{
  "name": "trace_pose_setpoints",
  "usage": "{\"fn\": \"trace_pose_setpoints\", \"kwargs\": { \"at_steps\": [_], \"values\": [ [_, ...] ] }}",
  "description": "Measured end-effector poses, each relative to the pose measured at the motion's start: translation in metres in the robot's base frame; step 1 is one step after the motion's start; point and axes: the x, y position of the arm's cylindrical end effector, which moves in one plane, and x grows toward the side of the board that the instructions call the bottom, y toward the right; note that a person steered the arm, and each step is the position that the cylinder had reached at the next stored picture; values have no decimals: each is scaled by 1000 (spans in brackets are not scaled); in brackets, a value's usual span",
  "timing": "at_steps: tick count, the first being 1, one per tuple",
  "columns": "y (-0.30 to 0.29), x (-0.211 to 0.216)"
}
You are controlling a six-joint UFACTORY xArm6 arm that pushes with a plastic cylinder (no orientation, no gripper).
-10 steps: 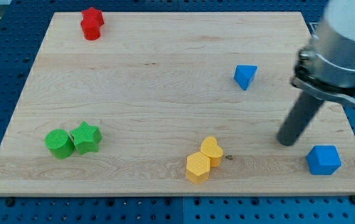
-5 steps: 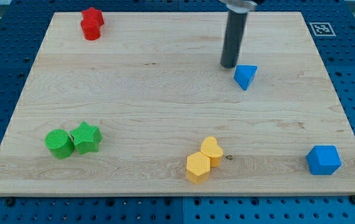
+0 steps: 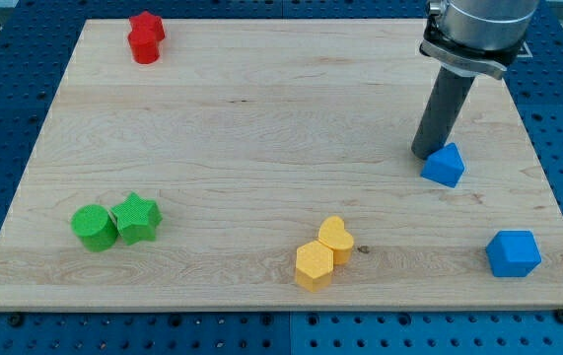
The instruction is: Slide the blue triangle to the top of the blue cube
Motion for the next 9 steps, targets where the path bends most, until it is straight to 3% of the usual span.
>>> {"fn": "trace_pose_setpoints", "kwargs": {
  "at_steps": [6, 7, 9],
  "values": [
    [40, 71],
    [37, 82],
    [-21, 99]
  ]
}}
